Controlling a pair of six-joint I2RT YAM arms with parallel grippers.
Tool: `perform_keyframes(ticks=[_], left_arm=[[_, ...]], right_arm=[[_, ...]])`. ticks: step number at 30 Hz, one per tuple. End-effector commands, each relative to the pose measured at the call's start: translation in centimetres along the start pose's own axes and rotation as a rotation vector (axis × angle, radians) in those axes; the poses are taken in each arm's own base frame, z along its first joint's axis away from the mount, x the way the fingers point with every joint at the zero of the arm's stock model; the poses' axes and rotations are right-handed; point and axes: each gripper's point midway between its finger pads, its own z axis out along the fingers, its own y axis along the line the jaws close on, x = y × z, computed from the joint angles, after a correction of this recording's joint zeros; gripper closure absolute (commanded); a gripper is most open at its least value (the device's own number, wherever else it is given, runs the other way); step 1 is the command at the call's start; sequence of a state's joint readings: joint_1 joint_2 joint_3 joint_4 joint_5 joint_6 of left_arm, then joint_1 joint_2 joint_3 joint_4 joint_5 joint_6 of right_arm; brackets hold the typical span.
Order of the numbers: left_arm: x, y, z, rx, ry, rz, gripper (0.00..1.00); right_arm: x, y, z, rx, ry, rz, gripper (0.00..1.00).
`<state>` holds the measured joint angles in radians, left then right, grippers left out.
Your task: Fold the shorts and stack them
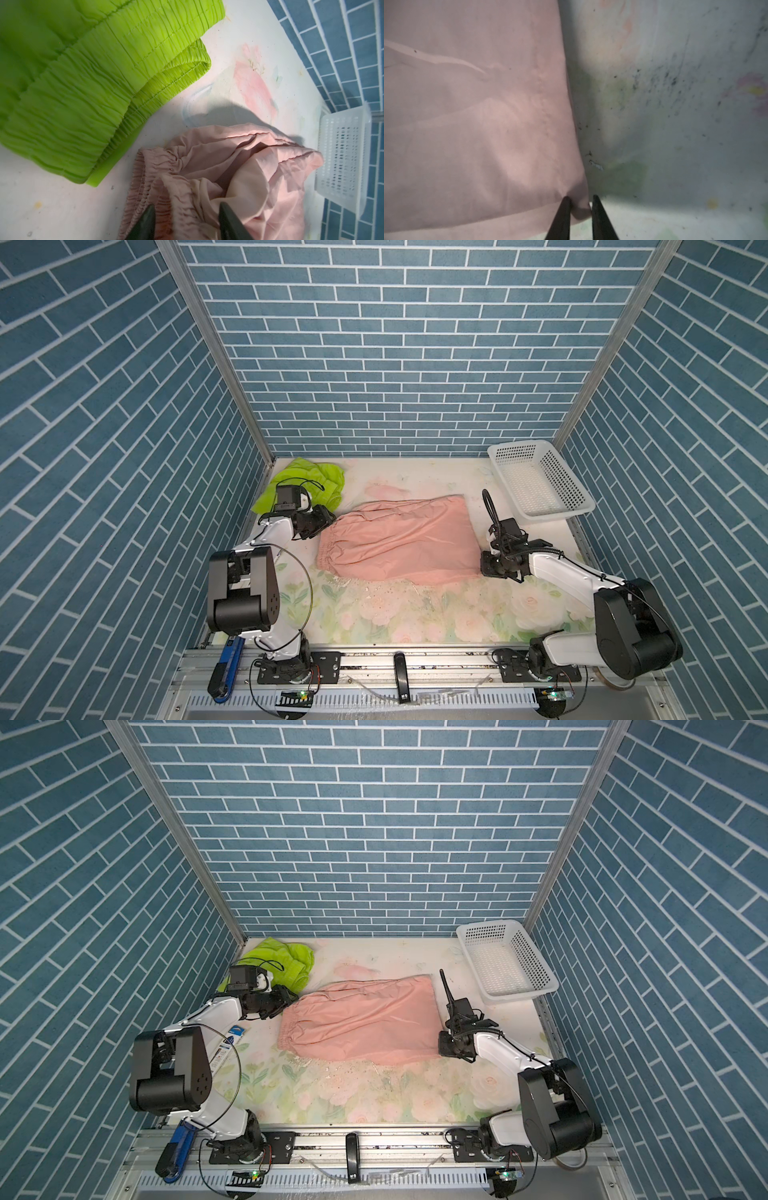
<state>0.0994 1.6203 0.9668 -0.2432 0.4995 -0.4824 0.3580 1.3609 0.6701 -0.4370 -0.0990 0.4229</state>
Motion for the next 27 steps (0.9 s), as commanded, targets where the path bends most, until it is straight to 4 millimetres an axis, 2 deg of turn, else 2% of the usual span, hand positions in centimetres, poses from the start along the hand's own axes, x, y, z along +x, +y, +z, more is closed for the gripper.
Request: perform_keyframes(ticks=[1,2,3,4,11,13,15,16,17,21,24,27], left_arm=[[-0.3,-0.4,0.6,0.018,0.013,0.004,0.79],[-0.5,-0.5,0.4,0.014,0.007,0.006,0.93],[-0.8,-0.7,0.0,0.005,-0.003,0.011,1.0],[-1.2,-0.9,-0.4,-0.003,-0.016,0.018,1.0],[-3.4,-3.5,-6.2,-0.15,-0.173,0.192,1.0],[-3.7,-3.7,-6.3,-0.147,-0.191,0.199,1.0],[-3.5,-3.4,-5.4,-0.147,-0.157,0.186,1.0],[-3.3,-3.2,-4.9,-0.148,-0.141,0.18,1.0],[-3.2,-2.8,-4.1,-0.149,-0.125,0.168,1.0],[-3.1,-2.1,-2.5,-0.148,-0.11,0.15,1.0],[-3.4,-1.9,-2.0,-0.152,-0.109,0.15,1.0],[-3.6,-2.0,-2.0,-0.155,-0.108,0.153,1.0]], right_arm=[[0.7,-1.4,-0.1,0.074,0.026,0.042,0.9],[0.6,-1.6,-0.2,0.082,0.023,0.057,0.95],[0.6,-1.9,-0.2,0.089,0.021,0.078,0.97],[0.7,-2.2,-0.3,0.096,0.027,0.093,1.0],[0.7,-3.9,-0.6,0.138,0.04,0.153,1.0],[0.5,-3.7,-0.5,0.125,0.039,0.157,1.0],[-0.2,-2.5,-0.9,0.063,0.02,0.129,1.0],[-0.6,-2.1,-1.2,0.045,0.002,0.116,0.98],[-0.9,-0.9,-1.7,-0.016,-0.012,0.099,0.89],[-1.3,2.6,-3.5,-0.136,-0.081,0.007,0.66],[-0.8,4.0,-3.0,-0.161,-0.09,-0.017,0.51],[-0.7,3.6,-1.5,-0.123,-0.072,0.001,0.46]])
